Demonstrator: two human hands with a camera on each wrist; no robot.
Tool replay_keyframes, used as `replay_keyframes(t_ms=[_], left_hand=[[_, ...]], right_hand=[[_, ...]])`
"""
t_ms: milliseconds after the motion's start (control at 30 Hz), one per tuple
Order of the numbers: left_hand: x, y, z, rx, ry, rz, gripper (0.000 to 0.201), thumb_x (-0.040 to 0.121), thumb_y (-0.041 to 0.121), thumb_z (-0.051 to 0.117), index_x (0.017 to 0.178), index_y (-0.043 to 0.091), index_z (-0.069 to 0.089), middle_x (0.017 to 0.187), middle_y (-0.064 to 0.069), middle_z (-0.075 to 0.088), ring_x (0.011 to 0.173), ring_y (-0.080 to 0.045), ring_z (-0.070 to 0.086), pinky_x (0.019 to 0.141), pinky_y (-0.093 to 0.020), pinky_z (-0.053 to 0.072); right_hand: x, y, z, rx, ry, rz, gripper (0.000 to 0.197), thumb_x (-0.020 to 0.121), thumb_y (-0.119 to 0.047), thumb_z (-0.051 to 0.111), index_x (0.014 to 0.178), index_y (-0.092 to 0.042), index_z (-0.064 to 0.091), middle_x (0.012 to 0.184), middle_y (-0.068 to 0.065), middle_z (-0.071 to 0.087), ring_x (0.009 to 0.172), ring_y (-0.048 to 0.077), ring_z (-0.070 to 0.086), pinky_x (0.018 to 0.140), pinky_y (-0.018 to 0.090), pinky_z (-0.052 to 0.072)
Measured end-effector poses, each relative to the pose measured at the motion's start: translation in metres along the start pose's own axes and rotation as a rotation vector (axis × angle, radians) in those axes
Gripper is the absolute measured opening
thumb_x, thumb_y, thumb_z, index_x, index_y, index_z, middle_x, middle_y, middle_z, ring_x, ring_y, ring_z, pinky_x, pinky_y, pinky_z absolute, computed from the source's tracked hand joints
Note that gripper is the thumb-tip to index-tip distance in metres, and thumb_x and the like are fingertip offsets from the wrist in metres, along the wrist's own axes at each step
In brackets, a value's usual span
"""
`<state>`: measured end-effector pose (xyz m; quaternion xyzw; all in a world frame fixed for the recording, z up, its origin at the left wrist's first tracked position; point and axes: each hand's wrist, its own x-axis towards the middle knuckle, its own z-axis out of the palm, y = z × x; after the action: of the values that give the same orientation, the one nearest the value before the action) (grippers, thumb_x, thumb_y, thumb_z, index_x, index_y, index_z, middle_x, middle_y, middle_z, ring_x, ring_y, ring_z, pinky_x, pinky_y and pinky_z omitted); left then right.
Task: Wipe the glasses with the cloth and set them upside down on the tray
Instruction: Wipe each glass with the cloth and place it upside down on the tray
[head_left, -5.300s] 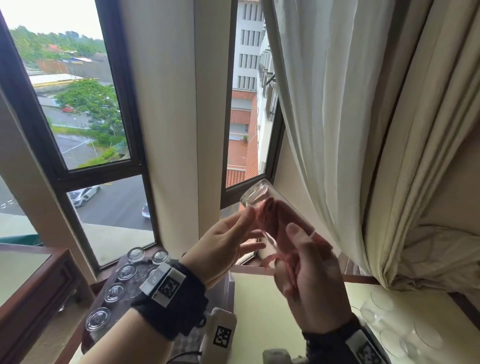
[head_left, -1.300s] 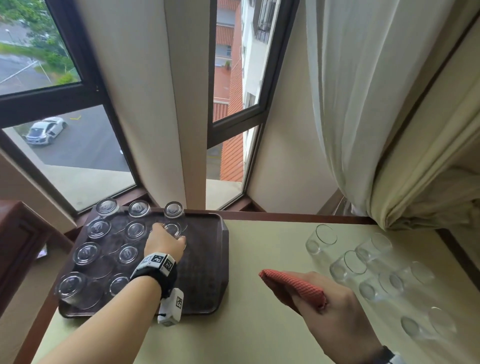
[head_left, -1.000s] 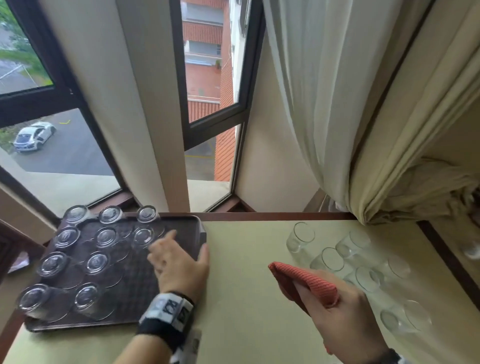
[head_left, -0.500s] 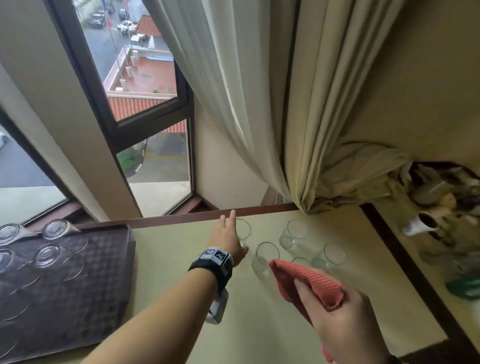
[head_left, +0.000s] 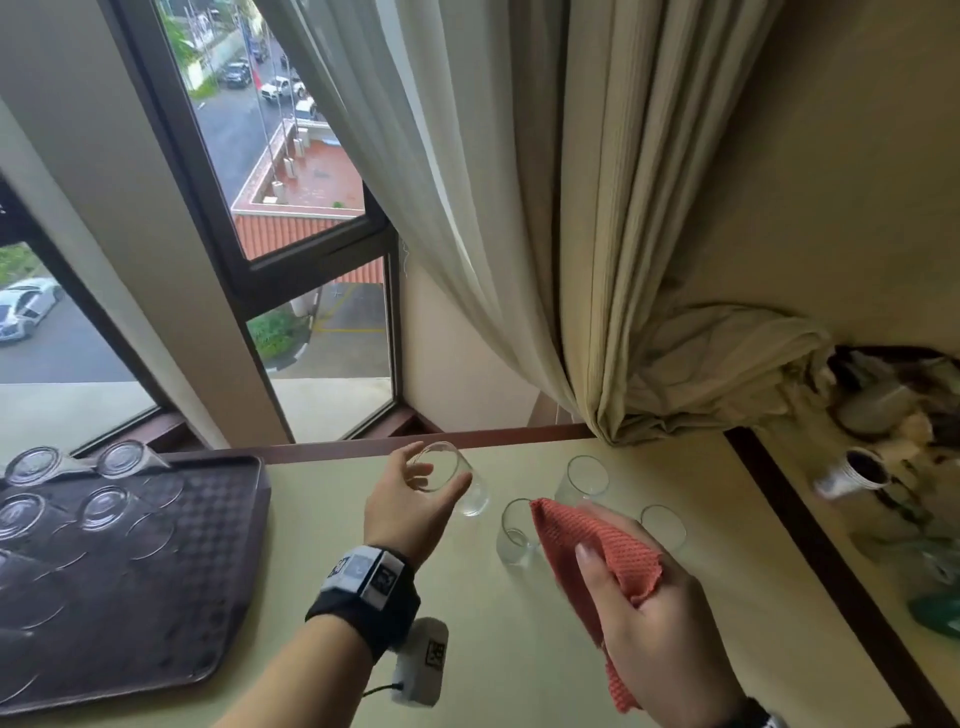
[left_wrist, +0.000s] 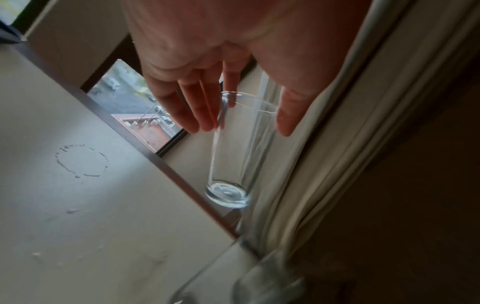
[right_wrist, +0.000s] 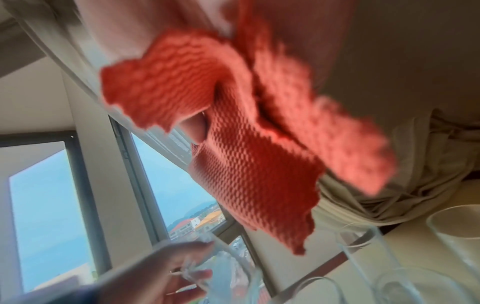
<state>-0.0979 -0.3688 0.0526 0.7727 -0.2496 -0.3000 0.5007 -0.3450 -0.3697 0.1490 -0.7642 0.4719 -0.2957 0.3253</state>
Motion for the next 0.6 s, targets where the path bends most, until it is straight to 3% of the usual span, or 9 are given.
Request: replay_keyframes(t_ms=[67, 133, 233, 300, 400, 467, 500, 533, 600], left_hand=[[-0.022, 0.021, -0.032, -0.327, 0.006, -0.026, 0.086, 0.062, 0.052, 0.094, 0.136, 0.036, 0.053, 0.109, 0.001, 0.079, 0.102, -0.01, 0.074, 0.093, -0.034, 0.056], [-0.043, 0.047, -0.062, -0.63, -0.021, -0.051, 0.095, 0.059, 0.047, 0.094, 0.141, 0.029, 0.05, 0.114, -0.005, 0.08, 0.106, -0.011, 0.074, 0.095, -0.038, 0.053], [-0.071, 0.089, -0.099, -0.874, -0.119, -0.047, 0.063, 0.077, 0.037, 0.09, 0.13, 0.017, 0.062, 0.124, -0.012, 0.077, 0.106, -0.017, 0.069, 0.1, -0.043, 0.048], [-0.086, 0.112, -0.119, -0.895, -0.173, -0.026, 0.039, 0.09, 0.043, 0.073, 0.118, 0.017, 0.067, 0.124, -0.008, 0.077, 0.115, -0.019, 0.069, 0.105, -0.044, 0.046], [-0.103, 0.138, -0.141, -0.813, -0.257, 0.053, 0.042, 0.101, 0.052, 0.053, 0.122, 0.019, 0.068, 0.123, 0.0, 0.078, 0.124, -0.019, 0.068, 0.104, -0.041, 0.048], [-0.107, 0.146, -0.152, -0.78, -0.26, 0.115, 0.047, 0.105, 0.052, 0.047, 0.127, 0.014, 0.066, 0.124, -0.004, 0.078, 0.123, -0.023, 0.07, 0.103, -0.042, 0.051], [-0.107, 0.149, -0.158, -0.755, -0.236, 0.14, 0.051, 0.107, 0.052, 0.043, 0.131, 0.011, 0.065, 0.126, -0.007, 0.077, 0.124, -0.026, 0.07, 0.105, -0.045, 0.051], [-0.106, 0.149, -0.164, -0.728, -0.209, 0.166, 0.056, 0.109, 0.053, 0.04, 0.135, 0.009, 0.063, 0.129, -0.01, 0.075, 0.126, -0.027, 0.069, 0.109, -0.048, 0.05], [-0.102, 0.149, -0.179, -0.689, -0.172, 0.173, 0.062, 0.109, 0.06, 0.038, 0.14, 0.011, 0.062, 0.135, -0.011, 0.072, 0.129, -0.027, 0.066, 0.114, -0.053, 0.047]], right_hand=[[0.004, -0.01, 0.008, 0.04, 0.028, 0.018, 0.038, 0.086, -0.055, 0.057, 0.117, -0.037, 0.072, 0.087, -0.027, 0.072, 0.077, -0.002, 0.07, 0.065, 0.019, 0.059], [0.011, -0.03, 0.015, 0.076, 0.052, 0.036, 0.037, 0.084, -0.056, 0.058, 0.101, -0.028, 0.075, 0.072, -0.025, 0.069, 0.065, -0.001, 0.068, 0.055, 0.013, 0.051], [0.024, -0.073, 0.027, 0.147, 0.056, 0.021, 0.025, 0.089, -0.053, 0.062, 0.085, -0.03, 0.07, 0.062, -0.017, 0.067, 0.058, 0.003, 0.066, 0.054, 0.024, 0.052], [0.034, -0.107, 0.036, 0.233, 0.074, -0.056, 0.039, 0.089, -0.067, 0.054, 0.09, -0.032, 0.07, 0.066, -0.02, 0.068, 0.059, 0.002, 0.066, 0.055, 0.023, 0.049], [0.04, -0.156, 0.056, 0.364, 0.028, -0.264, 0.049, 0.095, -0.06, 0.046, 0.133, -0.032, 0.061, 0.099, -0.035, 0.07, 0.088, -0.009, 0.068, 0.071, 0.014, 0.054], [0.033, -0.187, 0.072, 0.425, -0.085, -0.394, 0.057, 0.1, -0.05, 0.046, 0.153, -0.03, 0.04, 0.125, -0.028, 0.064, 0.109, -0.003, 0.065, 0.089, 0.024, 0.055], [0.027, -0.198, 0.08, 0.421, -0.12, -0.475, 0.061, 0.102, -0.049, 0.043, 0.158, -0.028, 0.031, 0.142, -0.016, 0.056, 0.124, 0.01, 0.06, 0.1, 0.034, 0.051], [0.021, -0.205, 0.087, 0.386, -0.139, -0.576, 0.064, 0.104, -0.046, 0.039, 0.161, -0.022, 0.022, 0.159, -0.007, 0.039, 0.142, 0.019, 0.044, 0.114, 0.04, 0.04], [0.009, -0.209, 0.098, 0.321, -0.144, -0.739, 0.065, 0.107, -0.042, 0.031, 0.161, -0.009, 0.014, 0.17, 0.003, 0.012, 0.156, 0.028, 0.014, 0.125, 0.048, 0.021]])
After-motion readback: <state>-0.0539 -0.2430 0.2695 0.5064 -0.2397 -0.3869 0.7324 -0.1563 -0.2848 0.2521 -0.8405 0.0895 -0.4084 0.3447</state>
